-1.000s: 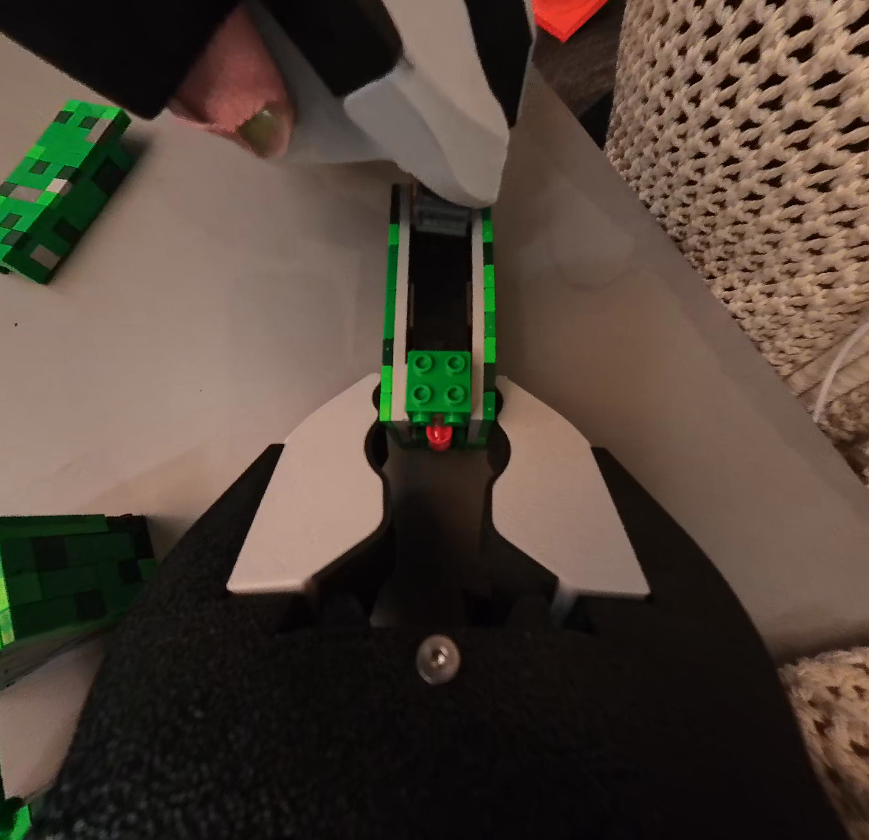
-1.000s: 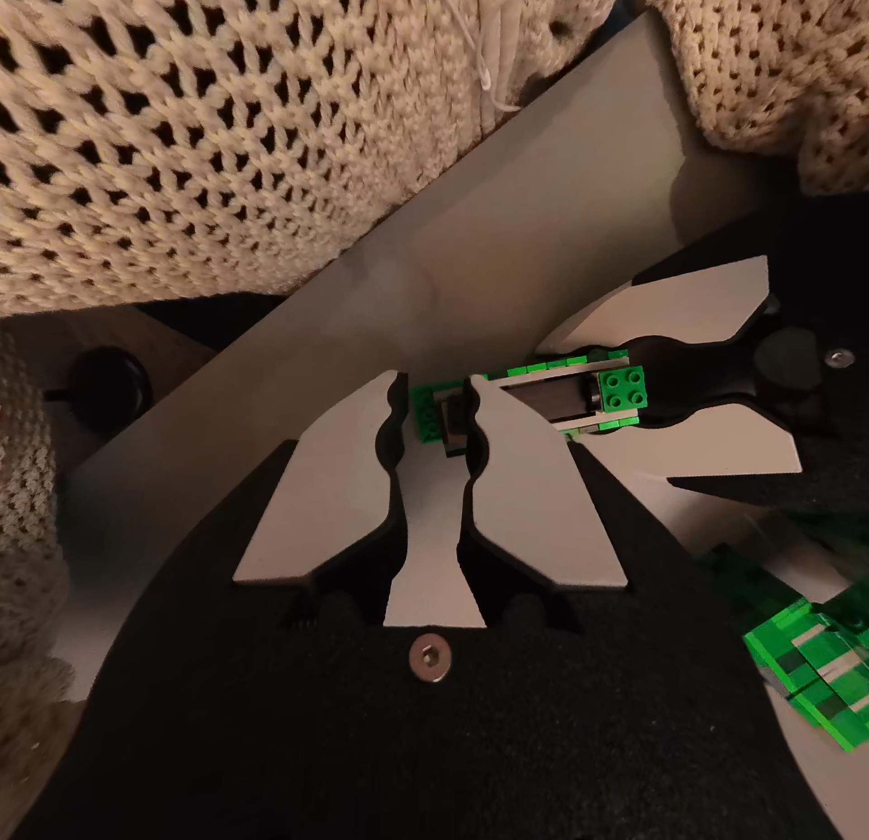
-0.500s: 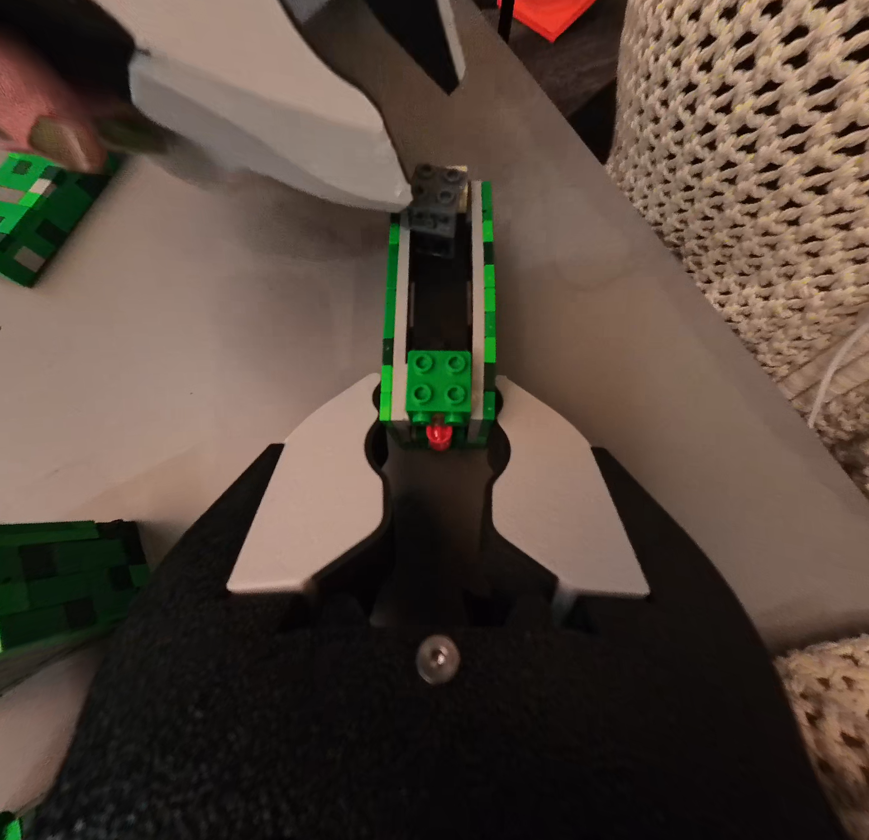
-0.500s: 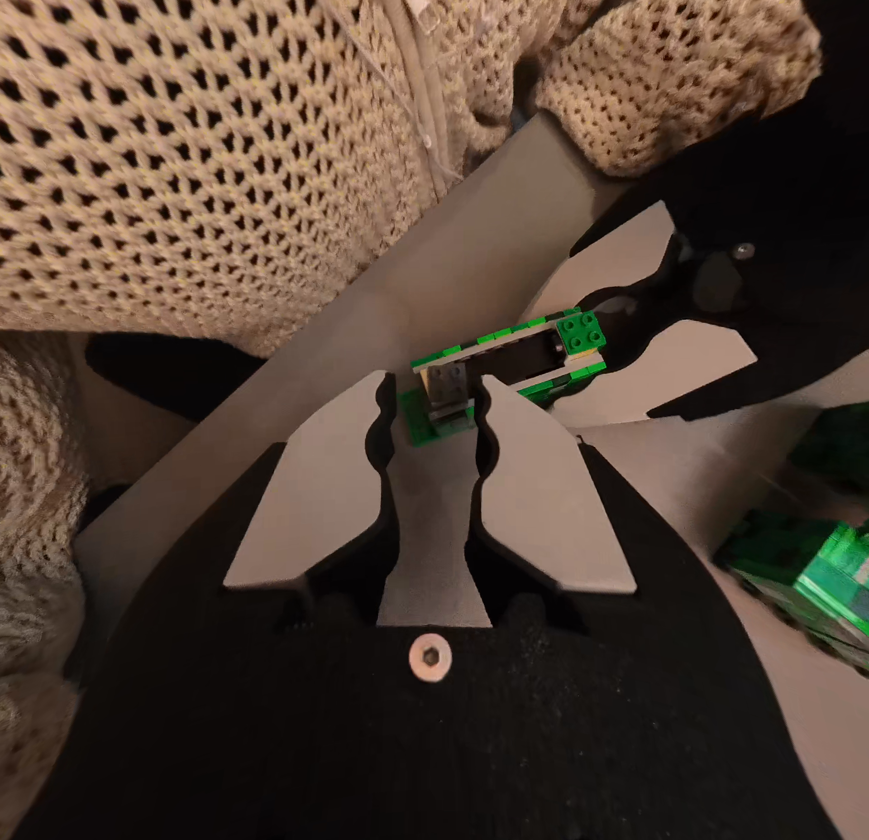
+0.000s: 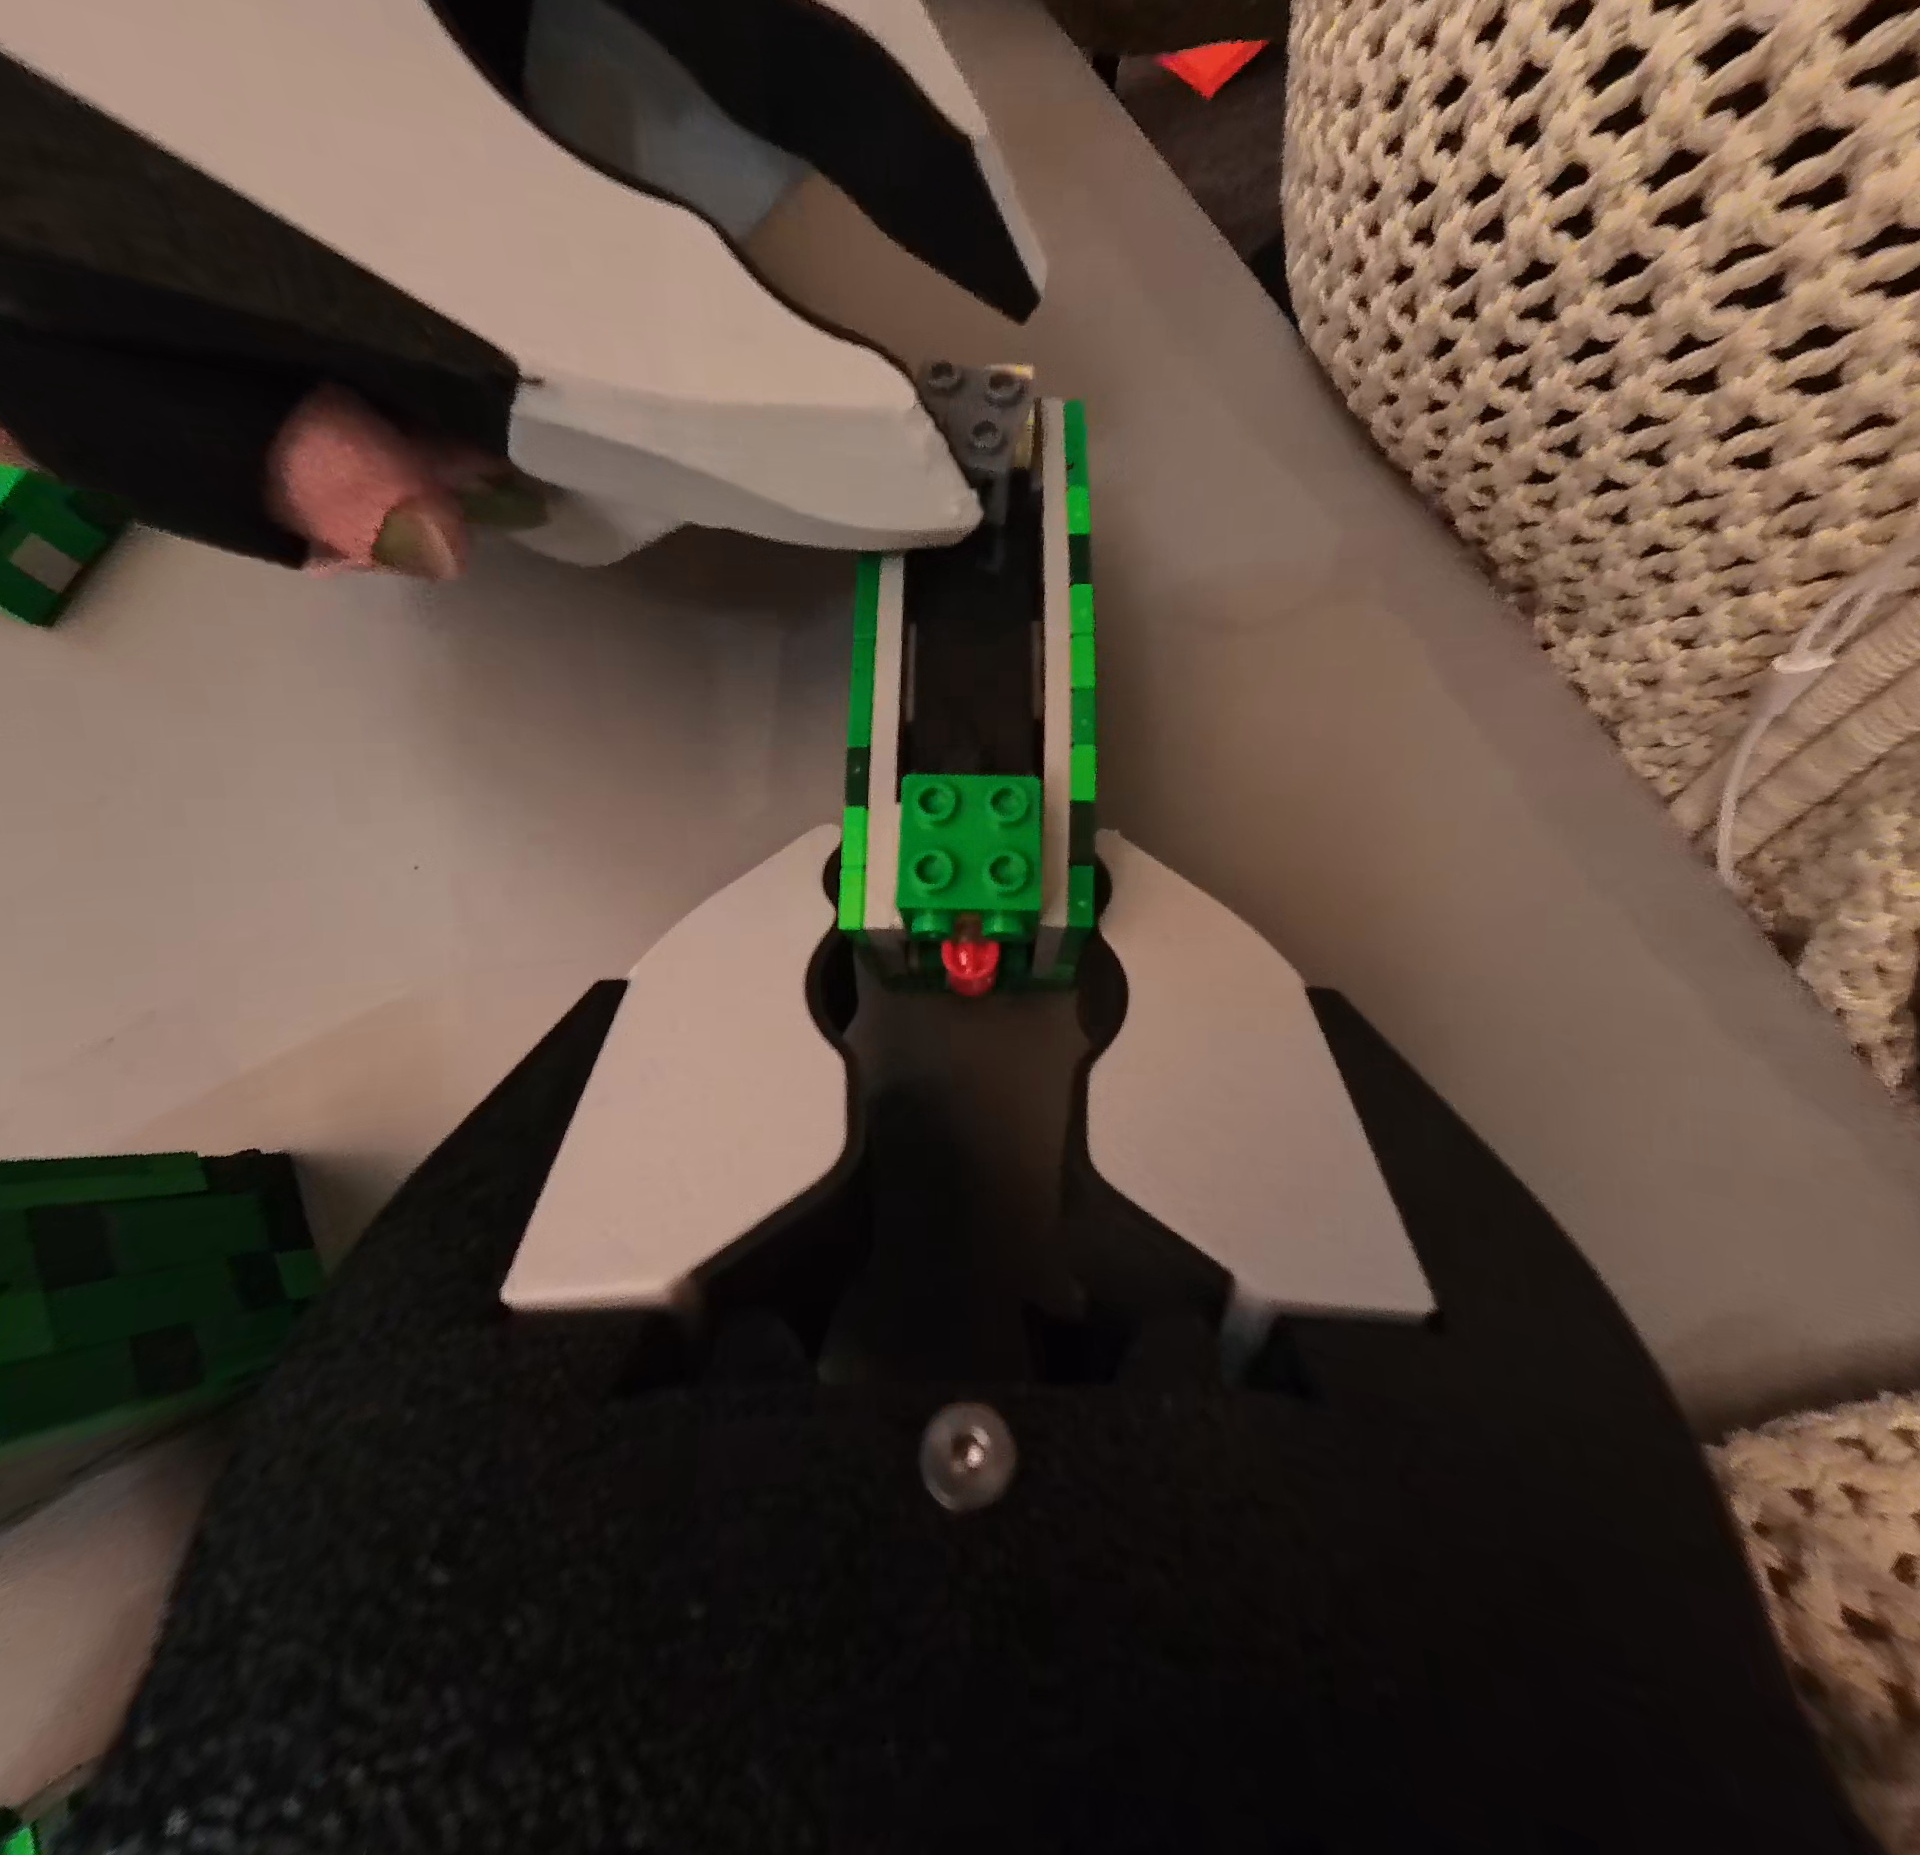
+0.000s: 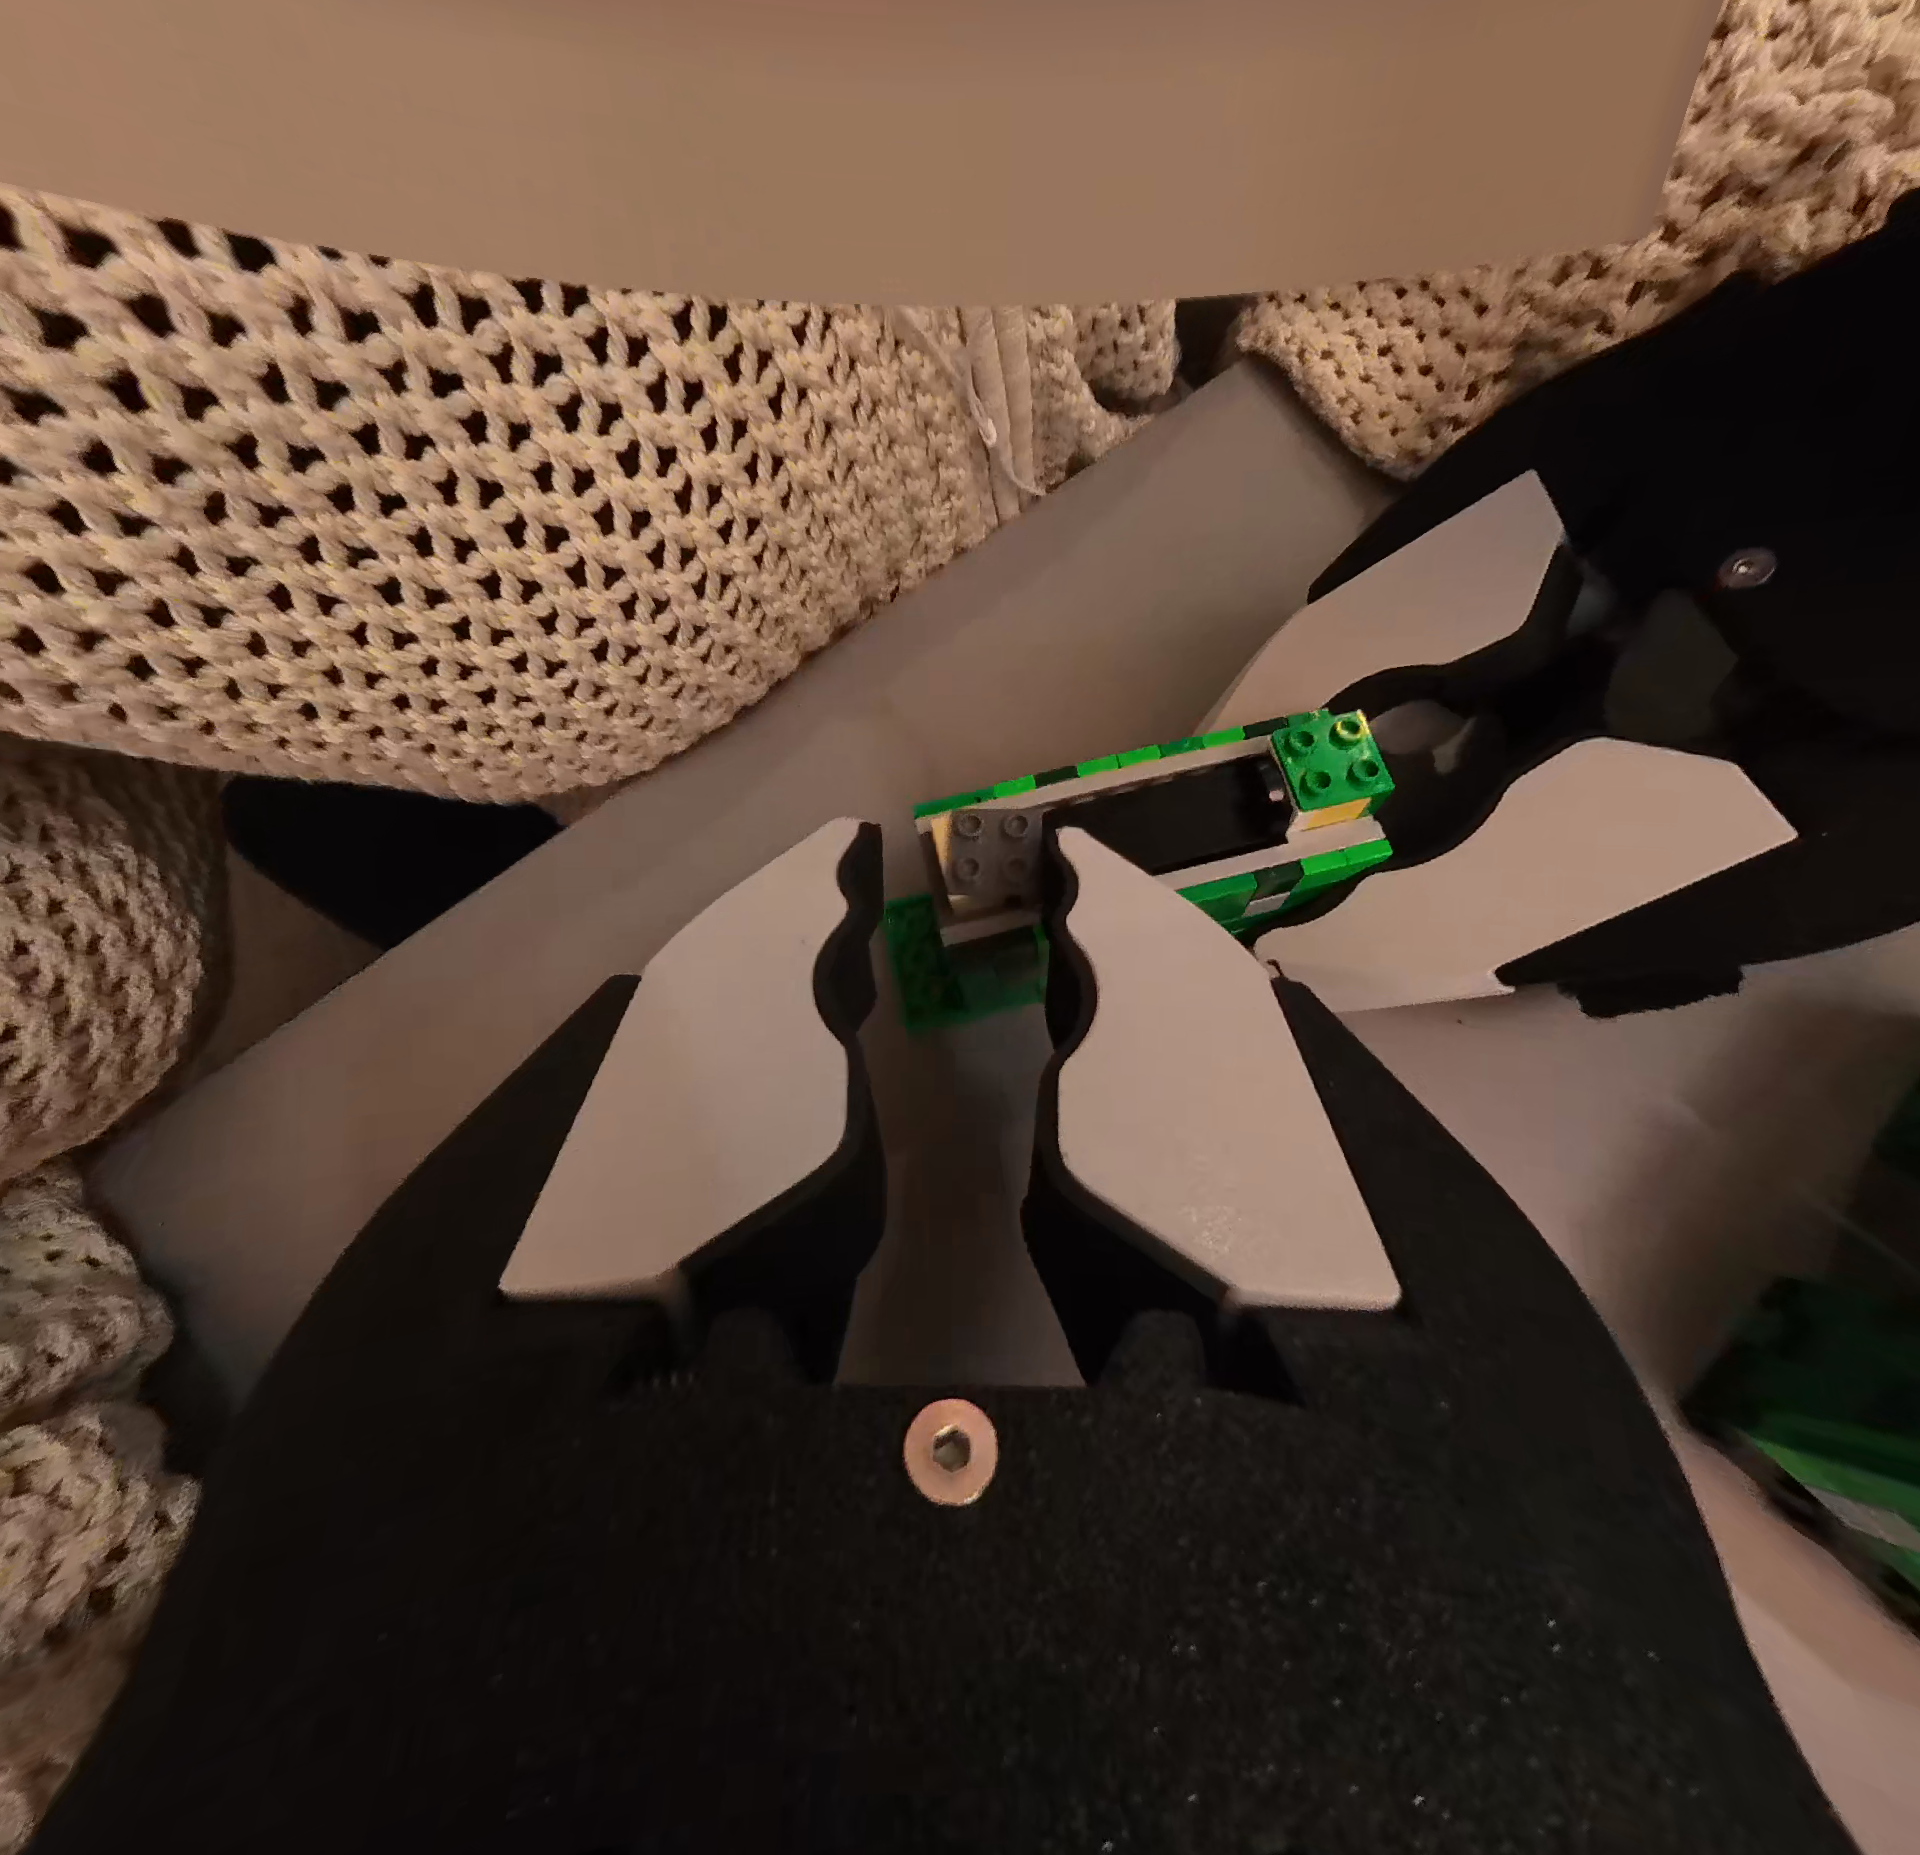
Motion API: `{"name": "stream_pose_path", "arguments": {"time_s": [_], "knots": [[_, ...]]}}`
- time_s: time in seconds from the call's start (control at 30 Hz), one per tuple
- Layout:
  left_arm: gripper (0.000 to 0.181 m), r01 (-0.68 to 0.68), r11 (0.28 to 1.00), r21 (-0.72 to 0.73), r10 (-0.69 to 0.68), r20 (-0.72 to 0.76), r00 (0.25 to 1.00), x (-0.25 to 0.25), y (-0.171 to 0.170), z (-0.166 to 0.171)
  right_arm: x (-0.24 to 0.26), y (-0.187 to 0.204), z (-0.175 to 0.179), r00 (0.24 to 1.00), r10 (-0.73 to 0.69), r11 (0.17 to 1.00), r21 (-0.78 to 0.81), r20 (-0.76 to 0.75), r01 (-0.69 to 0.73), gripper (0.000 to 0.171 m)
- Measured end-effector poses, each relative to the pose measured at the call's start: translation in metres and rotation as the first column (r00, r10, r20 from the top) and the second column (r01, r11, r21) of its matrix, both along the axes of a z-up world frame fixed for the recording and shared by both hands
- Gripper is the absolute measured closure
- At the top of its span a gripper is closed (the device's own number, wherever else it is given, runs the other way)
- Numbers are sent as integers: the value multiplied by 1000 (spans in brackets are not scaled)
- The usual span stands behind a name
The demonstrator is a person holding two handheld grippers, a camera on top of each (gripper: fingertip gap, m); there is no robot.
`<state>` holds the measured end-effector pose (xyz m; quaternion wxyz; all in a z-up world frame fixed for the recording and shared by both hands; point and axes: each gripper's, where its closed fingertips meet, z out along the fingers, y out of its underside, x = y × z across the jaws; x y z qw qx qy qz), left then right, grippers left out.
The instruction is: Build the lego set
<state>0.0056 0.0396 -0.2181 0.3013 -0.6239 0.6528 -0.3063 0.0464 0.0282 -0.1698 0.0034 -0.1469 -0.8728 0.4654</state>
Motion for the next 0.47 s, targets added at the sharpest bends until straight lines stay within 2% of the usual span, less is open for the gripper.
{"name": "stream_pose_path", "arguments": {"time_s": [0.47], "knots": [[142, 2, 1000, -10, -2, -2, 1000, 0, -2, 0, -1, 1, 0, 995, 100, 993, -64, -26, -101, 148]]}}
